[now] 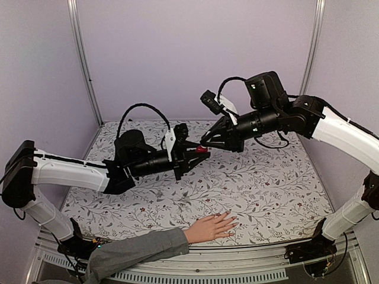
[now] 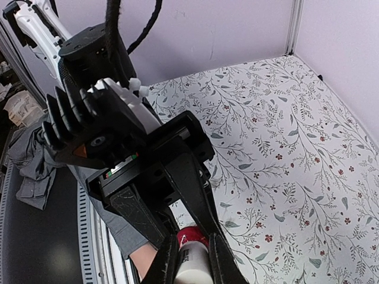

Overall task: Paint the nails
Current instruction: Paint the nail polish on the nail.

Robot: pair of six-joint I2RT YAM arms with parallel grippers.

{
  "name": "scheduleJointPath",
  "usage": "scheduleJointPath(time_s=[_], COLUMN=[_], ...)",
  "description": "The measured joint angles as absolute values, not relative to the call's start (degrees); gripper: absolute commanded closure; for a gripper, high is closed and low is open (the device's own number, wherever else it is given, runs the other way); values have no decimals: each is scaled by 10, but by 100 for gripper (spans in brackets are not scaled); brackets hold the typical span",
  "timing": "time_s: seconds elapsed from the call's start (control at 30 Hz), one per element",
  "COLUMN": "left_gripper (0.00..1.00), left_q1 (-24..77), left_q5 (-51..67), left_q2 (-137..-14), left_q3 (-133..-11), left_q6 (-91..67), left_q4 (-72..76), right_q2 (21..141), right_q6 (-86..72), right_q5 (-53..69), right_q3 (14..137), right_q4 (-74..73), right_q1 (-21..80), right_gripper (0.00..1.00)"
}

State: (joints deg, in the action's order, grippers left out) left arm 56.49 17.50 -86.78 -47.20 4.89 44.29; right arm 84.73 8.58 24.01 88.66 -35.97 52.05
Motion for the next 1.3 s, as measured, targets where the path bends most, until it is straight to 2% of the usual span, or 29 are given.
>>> scheduleJointPath(time_s=[1.3], left_gripper=[100], left_q1=[566], left_q5=[171], left_q2=[-882], left_q3=[-484], left_q6=[49], left_q4=[428], right_q2=[839], right_q6=[100], right_q5=[210], right_q3=[906], right_q4=[-390], right_q1=[521], right_gripper=[100])
